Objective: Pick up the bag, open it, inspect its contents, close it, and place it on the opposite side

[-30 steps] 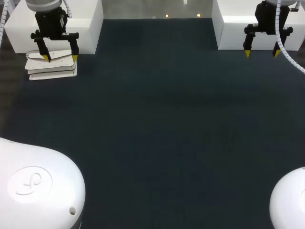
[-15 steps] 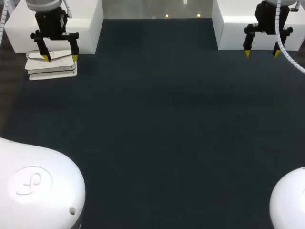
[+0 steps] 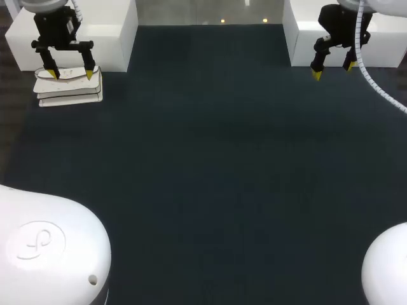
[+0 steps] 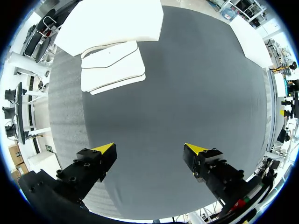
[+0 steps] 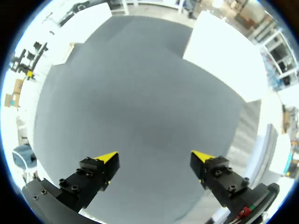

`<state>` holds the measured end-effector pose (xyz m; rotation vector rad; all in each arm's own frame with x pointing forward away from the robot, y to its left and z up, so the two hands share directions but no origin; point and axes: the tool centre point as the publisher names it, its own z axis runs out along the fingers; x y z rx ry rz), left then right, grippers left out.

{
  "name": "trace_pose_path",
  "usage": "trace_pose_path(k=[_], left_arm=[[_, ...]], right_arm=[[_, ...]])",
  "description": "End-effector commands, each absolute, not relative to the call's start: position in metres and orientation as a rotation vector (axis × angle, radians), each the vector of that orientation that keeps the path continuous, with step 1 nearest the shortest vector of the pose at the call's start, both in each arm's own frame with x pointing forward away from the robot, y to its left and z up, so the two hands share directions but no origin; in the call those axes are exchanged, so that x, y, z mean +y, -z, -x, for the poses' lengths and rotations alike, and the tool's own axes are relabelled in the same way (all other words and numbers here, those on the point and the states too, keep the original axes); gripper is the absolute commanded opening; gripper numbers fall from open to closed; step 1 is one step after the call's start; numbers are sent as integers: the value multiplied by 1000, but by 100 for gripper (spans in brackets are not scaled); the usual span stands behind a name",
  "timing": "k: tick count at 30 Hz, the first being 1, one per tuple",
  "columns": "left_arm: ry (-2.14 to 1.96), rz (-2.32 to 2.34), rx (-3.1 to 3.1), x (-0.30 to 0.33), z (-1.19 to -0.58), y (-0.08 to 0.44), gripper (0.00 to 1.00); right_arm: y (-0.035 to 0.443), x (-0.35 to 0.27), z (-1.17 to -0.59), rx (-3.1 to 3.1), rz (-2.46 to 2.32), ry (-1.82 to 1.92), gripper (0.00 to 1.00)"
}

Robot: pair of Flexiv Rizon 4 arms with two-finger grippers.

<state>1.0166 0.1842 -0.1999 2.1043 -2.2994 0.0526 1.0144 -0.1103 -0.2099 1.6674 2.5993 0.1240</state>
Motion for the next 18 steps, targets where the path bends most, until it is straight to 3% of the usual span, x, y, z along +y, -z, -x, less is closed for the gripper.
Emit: trace_pose_path(k=[1, 18], left_arm=[[-96, -2082, -2273, 207, -1028, 206, 100], [-265, -2026, -2183, 290, -1063, 230, 100]], right_arm=[[223, -98, -1009, 2764, -1201, -230, 100], [258, -34, -1010, 2946, -421, -575, 100]])
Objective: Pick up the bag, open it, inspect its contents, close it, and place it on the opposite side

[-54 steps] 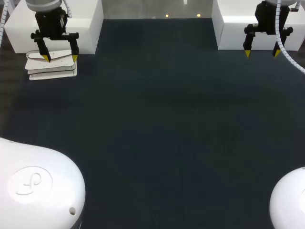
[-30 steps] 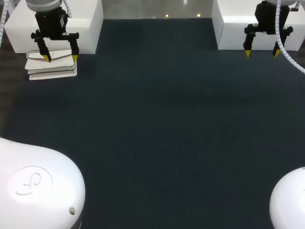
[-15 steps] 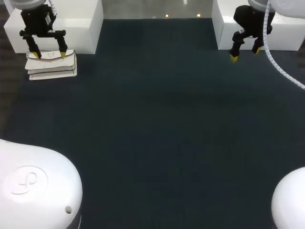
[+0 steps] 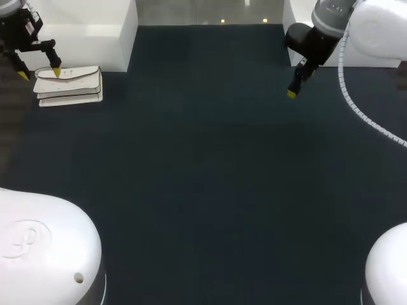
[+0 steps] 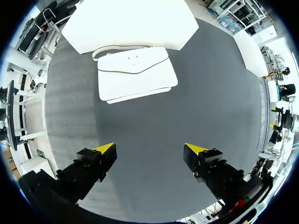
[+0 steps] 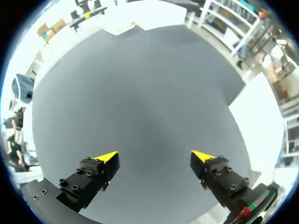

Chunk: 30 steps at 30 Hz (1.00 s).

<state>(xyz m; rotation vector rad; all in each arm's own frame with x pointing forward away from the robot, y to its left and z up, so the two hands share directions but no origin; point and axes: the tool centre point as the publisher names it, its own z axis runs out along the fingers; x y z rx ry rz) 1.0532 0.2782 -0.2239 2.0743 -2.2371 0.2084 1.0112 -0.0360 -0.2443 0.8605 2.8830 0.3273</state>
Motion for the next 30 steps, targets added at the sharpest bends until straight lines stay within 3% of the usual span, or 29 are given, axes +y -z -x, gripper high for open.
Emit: trace_pose_path(k=[1, 13, 30], left_arm=[[-265, -2028, -2178, 294, -1065, 232, 100], [-308, -2025, -2169, 321, -1093, 243, 100], [-378, -2017, -2126, 335, -1126, 259, 100]], right_arm=[[261, -30, -1010, 2954, -383, -590, 100], [281, 6, -1011, 2969, -26, -736, 100], [316, 40, -1036, 2986, -2, -798, 100]])
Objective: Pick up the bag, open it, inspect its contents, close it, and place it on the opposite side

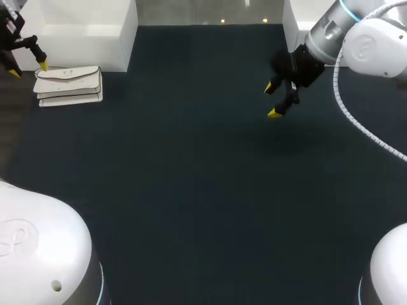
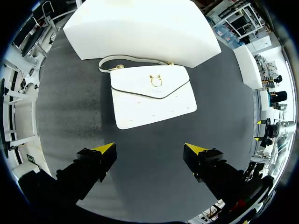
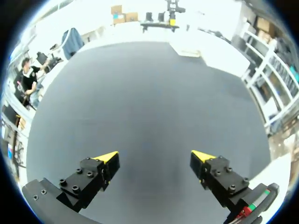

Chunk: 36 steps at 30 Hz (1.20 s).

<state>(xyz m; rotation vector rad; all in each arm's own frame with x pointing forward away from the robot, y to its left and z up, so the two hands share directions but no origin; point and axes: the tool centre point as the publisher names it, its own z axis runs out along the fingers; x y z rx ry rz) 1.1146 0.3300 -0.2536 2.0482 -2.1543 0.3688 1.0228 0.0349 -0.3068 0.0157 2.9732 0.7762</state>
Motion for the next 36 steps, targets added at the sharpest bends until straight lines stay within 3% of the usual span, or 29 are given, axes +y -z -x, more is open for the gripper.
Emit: trace_pose_path(k=[1, 36], left_arm=[[-388, -2014, -2122, 335, -1127, 260, 100], [-745, -2067, -1912, 366, -1140, 296, 100]], right_arm=[[318, 41, -1037, 2983, -1, -806, 100], [339, 58, -1046, 2966, 37, -900, 100]])
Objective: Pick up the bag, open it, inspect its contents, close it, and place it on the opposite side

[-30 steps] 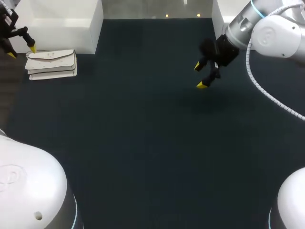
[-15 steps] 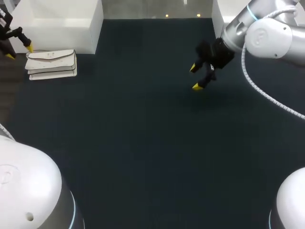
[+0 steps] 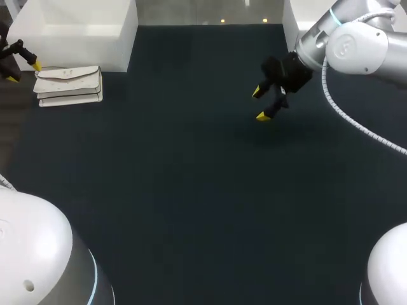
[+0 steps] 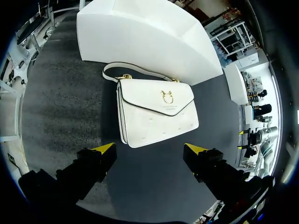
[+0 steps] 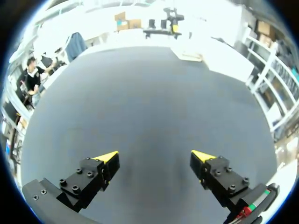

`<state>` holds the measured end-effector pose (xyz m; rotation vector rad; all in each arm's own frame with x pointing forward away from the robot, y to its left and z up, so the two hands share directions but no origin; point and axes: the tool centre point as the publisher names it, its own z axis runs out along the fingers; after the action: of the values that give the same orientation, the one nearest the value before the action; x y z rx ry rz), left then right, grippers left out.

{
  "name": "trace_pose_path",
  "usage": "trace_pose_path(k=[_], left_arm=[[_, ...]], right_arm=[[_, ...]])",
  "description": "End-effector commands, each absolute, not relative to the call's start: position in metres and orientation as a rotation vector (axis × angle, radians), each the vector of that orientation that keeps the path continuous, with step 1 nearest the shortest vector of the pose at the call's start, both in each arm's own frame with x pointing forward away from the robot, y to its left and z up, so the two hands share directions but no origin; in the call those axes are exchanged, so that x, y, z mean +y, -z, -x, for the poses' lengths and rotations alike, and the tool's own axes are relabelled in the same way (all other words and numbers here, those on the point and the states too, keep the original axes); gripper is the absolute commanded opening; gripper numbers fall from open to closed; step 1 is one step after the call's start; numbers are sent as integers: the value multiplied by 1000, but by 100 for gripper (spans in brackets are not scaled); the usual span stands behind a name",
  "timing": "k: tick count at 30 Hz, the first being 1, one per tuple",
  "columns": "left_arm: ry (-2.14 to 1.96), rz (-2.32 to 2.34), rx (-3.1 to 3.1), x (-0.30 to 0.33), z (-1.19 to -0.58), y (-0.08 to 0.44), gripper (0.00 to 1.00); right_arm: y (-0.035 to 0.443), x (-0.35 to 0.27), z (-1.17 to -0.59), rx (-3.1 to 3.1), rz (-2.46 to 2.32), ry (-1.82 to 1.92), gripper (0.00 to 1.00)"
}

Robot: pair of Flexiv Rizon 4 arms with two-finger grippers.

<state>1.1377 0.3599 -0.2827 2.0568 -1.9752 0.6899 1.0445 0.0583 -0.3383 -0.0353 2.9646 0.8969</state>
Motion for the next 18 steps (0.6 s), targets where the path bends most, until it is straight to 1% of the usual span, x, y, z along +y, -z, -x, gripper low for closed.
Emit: trace_pose_path(k=[1, 18], left_arm=[[-759, -2067, -1883, 366, -1141, 298, 100], [-897, -2138, -1653, 364, -1168, 323, 100]], right_arm=[[339, 58, -1046, 2966, 37, -900, 100], [339, 58, -1046, 2966, 37, -900, 100]])
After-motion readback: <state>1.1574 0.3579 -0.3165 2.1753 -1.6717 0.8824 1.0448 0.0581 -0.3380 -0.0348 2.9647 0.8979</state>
